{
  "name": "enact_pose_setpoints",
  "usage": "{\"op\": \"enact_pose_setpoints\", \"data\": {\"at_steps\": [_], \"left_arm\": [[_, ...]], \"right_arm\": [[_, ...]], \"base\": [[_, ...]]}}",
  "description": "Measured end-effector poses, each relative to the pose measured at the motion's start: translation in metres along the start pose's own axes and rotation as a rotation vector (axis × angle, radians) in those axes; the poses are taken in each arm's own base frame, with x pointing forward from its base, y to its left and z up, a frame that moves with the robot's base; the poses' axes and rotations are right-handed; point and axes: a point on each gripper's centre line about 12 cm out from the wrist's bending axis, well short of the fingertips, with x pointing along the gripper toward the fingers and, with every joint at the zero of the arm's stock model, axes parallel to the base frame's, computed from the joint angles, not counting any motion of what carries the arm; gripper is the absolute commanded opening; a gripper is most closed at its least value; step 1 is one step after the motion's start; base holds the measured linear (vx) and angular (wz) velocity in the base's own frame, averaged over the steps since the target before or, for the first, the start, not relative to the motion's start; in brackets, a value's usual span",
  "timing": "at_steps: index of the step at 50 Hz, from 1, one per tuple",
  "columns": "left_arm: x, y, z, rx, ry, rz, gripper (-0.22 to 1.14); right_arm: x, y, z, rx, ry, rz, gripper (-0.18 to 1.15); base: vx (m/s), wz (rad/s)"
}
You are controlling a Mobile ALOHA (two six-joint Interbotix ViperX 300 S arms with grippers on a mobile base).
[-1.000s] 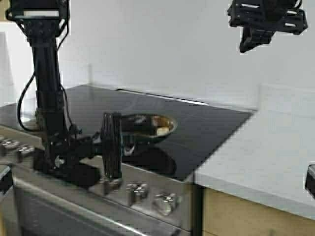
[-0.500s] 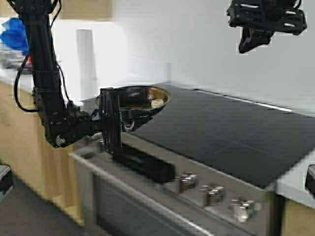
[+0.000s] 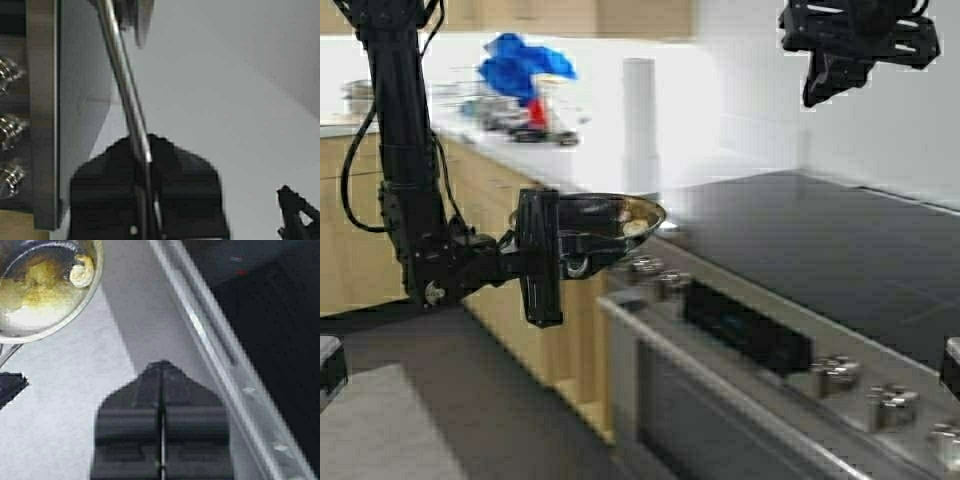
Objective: Add oil to the pan and cook the shrimp and serve it
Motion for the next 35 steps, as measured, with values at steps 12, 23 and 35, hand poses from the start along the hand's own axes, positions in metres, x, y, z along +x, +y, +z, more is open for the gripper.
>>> {"op": "enact_pose_setpoints", "data": {"at_steps": [12, 23, 35], "left_arm": [[-0.009, 0.003, 0.004, -0.004, -0.028, 0.02, 0.03], [-0.011, 0.004, -0.002, -0.009, -0.015, 0.033, 0.03], [-0.013, 0.004, 0.004, -0.007, -0.03, 0.03, 0.03]], "right_arm": [[0.004, 0.001, -0.005, -0.005, 0.02, 0.001, 0.06], [0.012, -0.002, -0.012, -0.003, 0.053, -0.007, 0.06], [0.014, -0.002, -0.013, -0.004, 0.059, -0.008, 0.06]], "base": [[-0.06, 0.39], [-0.04, 0.41], [0.0, 0.52]]}}
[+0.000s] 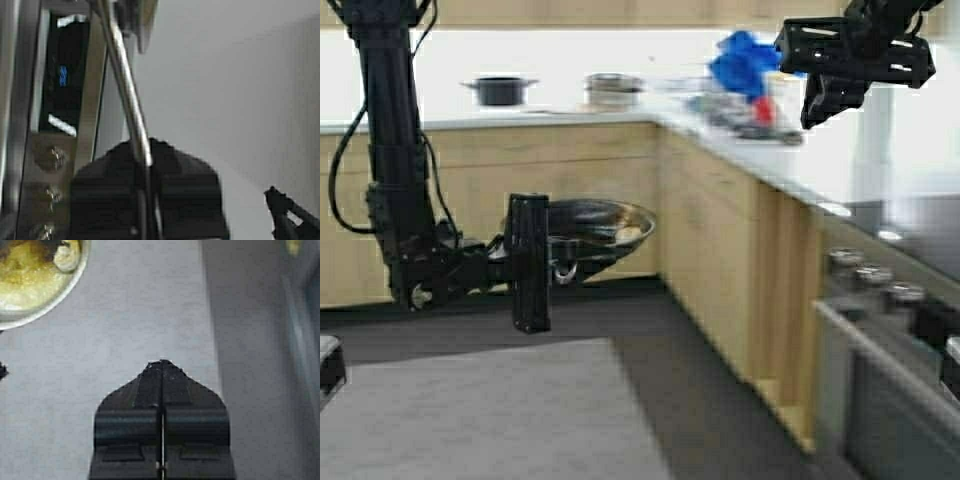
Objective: Add oil to the pan and cook the shrimp and serve it
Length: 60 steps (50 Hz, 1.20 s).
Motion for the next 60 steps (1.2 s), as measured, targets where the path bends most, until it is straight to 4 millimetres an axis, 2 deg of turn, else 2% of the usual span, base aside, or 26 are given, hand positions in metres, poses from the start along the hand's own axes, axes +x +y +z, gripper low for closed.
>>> {"op": "enact_pose_setpoints", "data": {"at_steps": [12, 19, 27, 35, 50, 60], "left_arm": [[-0.009, -0.002, 0.021, 0.001, -0.055, -0.006, 0.03], [-0.01, -0.01, 0.025, 0.011, -0.055, -0.02, 0.03], [-0.008, -0.019, 0.022, 0.038, -0.037, -0.036, 0.03], [-0.008, -0.017, 0.015, 0.035, -0.014, -0.025, 0.03], [-0.01, -0.018, 0.021, 0.036, -0.035, -0.029, 0.03], [-0.008, -0.017, 0.013, 0.032, -0.011, -0.02, 0.03]], "right_arm": [[0.001, 0.0, -0.001, 0.001, 0.005, 0.001, 0.06], [0.002, 0.003, -0.002, -0.006, 0.01, 0.006, 0.06], [0.004, 0.0, -0.004, 0.003, 0.017, -0.001, 0.06], [0.006, 0.0, -0.005, 0.003, 0.026, -0.001, 0.06], [0.009, 0.0, 0.001, 0.005, 0.018, -0.002, 0.06], [0.009, 0.0, 0.0, 0.005, 0.023, -0.001, 0.06]], "base": [[0.01, 0.6], [0.02, 0.54], [0.02, 0.44], [0.02, 0.45], [0.04, 0.38], [0.1, 0.43]]}}
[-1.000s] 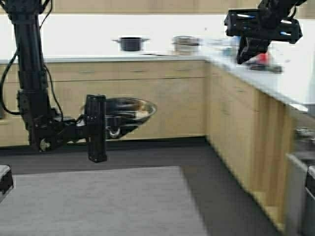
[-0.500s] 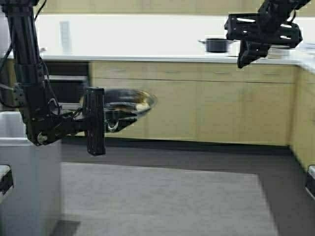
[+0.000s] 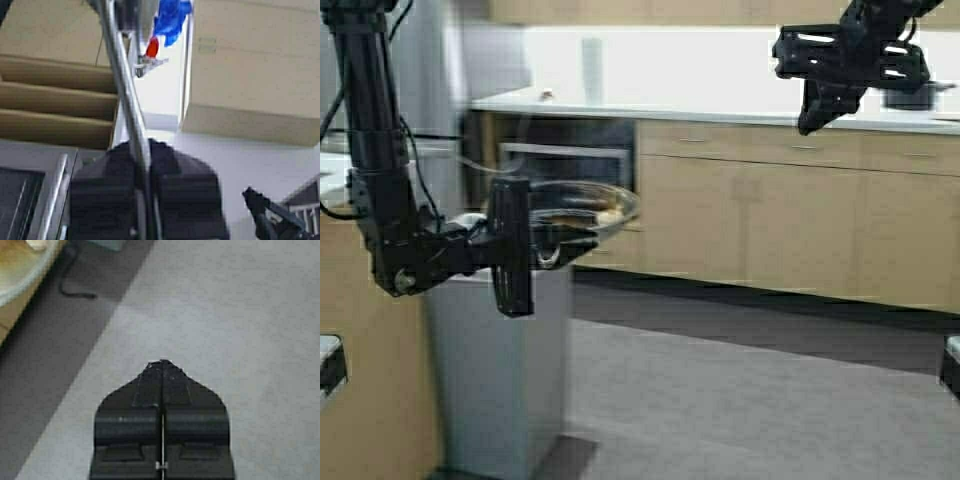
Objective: Add oil to the pan and cook the shrimp and serve it
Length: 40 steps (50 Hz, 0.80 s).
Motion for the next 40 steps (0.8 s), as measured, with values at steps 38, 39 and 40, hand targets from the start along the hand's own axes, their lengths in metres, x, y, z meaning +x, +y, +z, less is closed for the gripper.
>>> {"op": "enact_pose_setpoints", "data": {"at_steps": [38, 39, 40], "left_arm": [[-0.008, -0.096, -0.006, 0.065, -0.025, -0.121, 0.04], [-0.009, -0.102, -0.006, 0.065, -0.032, -0.12, 0.04], [-0.011, -0.107, -0.006, 0.068, -0.037, -0.118, 0.04]], "right_arm": [[0.0, -0.001, -0.006, 0.006, 0.027, 0.001, 0.06], [-0.001, 0.0, -0.006, 0.005, 0.027, 0.002, 0.06], [-0.001, 0.0, -0.006, 0.005, 0.027, 0.003, 0.06]], "base": [[0.15, 0.51], [0.14, 0.42], [0.13, 0.42]]}}
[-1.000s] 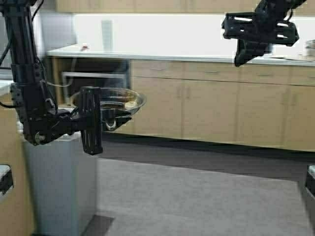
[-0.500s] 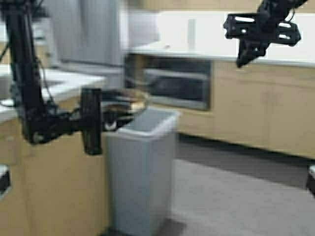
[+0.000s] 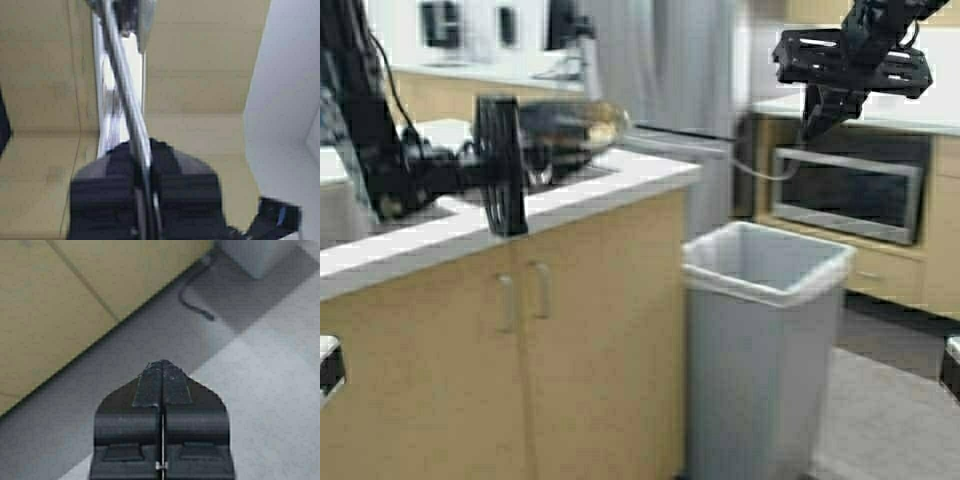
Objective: Add oil to the pan and cook the shrimp and serve it
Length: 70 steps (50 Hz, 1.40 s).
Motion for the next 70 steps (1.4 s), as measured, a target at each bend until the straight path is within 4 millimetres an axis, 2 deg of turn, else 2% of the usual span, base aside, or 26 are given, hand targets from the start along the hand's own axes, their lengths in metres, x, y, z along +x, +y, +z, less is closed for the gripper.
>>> {"op": "enact_pose_setpoints", "data": {"at_steps": [8, 17, 28, 34, 52, 70], "left_arm": [[-0.003, -0.031, 0.003, 0.033, -0.038, 0.039, 0.04], [0.001, -0.047, 0.001, 0.03, -0.037, 0.064, 0.04], [0.009, -0.05, 0.006, 0.044, -0.039, 0.07, 0.04], [0.011, -0.052, 0.008, 0.049, -0.043, 0.065, 0.04], [0.016, -0.052, -0.003, 0.048, -0.008, 0.064, 0.04], [0.004, -0.059, -0.004, 0.035, -0.047, 0.059, 0.04]], "right_arm": [[-0.001, 0.001, 0.004, 0.001, -0.009, 0.004, 0.06], [-0.001, 0.002, 0.01, -0.003, 0.0, 0.009, 0.06], [-0.004, 0.008, 0.009, -0.016, 0.027, 0.027, 0.06], [-0.004, 0.005, 0.006, -0.004, 0.028, 0.019, 0.06], [-0.004, 0.005, 0.003, -0.007, 0.033, 0.019, 0.06], [-0.004, 0.003, 0.005, -0.002, 0.027, 0.015, 0.06]], "base": [[0.1, 0.41], [0.07, 0.5], [0.13, 0.63], [0.14, 0.51], [0.11, 0.38], [0.07, 0.22]]}}
